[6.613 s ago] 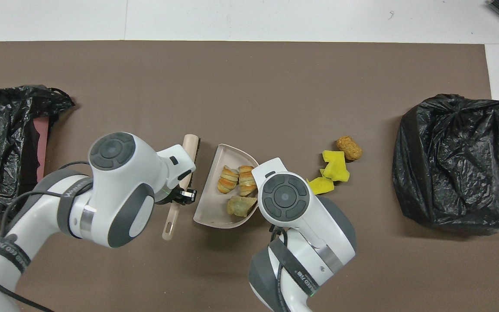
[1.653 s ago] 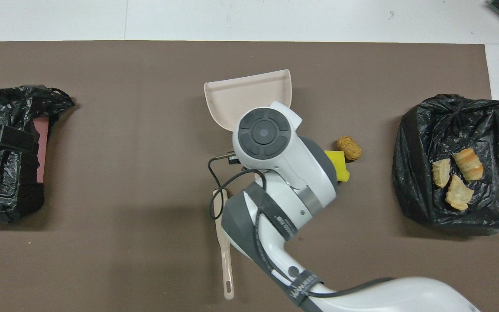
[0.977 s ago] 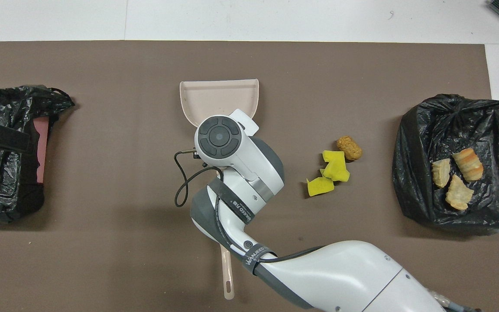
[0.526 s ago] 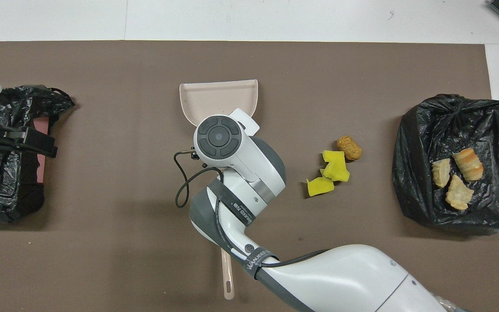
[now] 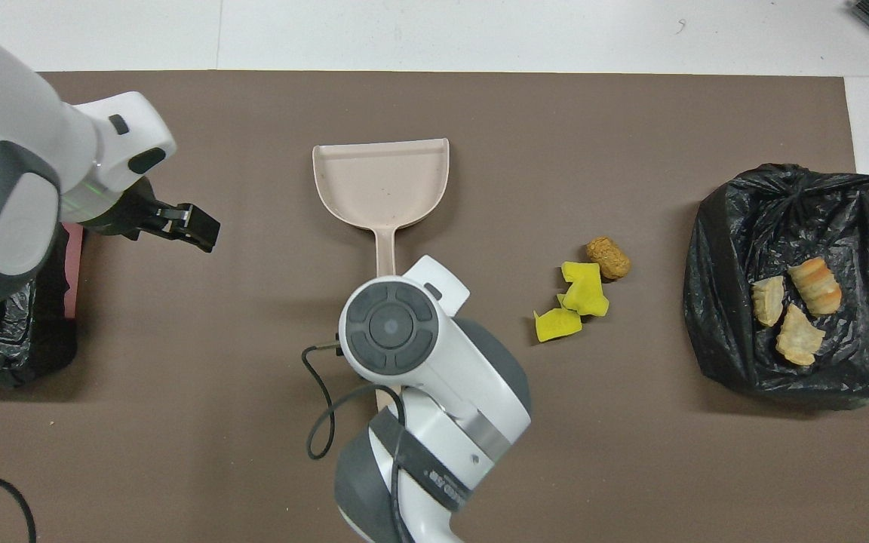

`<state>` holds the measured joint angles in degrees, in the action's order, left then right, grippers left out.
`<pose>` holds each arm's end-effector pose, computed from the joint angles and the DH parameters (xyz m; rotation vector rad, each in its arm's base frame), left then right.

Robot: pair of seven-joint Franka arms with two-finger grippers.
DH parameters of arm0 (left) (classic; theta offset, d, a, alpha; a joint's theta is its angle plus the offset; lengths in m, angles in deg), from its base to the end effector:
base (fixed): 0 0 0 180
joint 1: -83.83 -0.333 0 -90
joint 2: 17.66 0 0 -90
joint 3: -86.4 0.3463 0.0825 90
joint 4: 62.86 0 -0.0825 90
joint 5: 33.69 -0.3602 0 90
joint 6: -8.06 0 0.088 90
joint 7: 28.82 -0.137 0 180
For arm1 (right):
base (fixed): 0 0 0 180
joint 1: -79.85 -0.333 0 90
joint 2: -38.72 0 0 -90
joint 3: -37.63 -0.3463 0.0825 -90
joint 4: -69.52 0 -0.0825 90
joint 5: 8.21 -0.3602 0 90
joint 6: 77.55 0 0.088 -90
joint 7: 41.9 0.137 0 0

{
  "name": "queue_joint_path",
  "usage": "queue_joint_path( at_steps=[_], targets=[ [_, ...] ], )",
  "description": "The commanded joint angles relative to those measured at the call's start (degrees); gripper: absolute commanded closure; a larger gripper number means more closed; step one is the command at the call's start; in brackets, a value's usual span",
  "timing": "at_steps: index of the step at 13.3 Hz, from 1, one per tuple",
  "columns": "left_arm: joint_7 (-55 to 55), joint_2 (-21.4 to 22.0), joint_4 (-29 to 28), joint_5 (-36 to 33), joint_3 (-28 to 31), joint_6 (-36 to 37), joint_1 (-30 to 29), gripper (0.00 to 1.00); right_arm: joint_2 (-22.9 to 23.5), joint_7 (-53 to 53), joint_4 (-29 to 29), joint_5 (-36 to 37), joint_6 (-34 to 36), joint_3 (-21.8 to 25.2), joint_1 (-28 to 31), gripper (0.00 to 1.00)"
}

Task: Sweep and dump trash in bin
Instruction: 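Grasp the dustpan handle with the left gripper while the right gripper grasps the brush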

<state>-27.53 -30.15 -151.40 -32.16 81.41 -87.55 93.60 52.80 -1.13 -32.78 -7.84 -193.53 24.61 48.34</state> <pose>0.5799 -0.1514 0.5212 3.0855 -0.3565 -0.1542 0.4418 0.4208 0.4286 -3.1041 -0.0961 0.0524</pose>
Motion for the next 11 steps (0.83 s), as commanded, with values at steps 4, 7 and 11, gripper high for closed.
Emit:
queue_joint_path(
  at_steps=[4,7,11],
  targets=[
    [10.0,-6.0,-1.0,-0.1,0.7,-10.6,8.0,0.0,-12.1,-1.4,-20.5,-7.7,-7.2,0.0,-5.9,0.0],
    [14.9,-8.8,-1.1,0.0,0.7,-15.8,11.6,0.0,-10.7,-1.2,-23.4,-7.8,-12.3,0.0,-7.4,0.0],
    [21.0,-11.5,-2.2,0.0,0.7,-22.2,15.5,0.0,-8.9,-1.0,-23.6,-7.8,-14.4,0.0,-8.0,0.16]
  ],
)
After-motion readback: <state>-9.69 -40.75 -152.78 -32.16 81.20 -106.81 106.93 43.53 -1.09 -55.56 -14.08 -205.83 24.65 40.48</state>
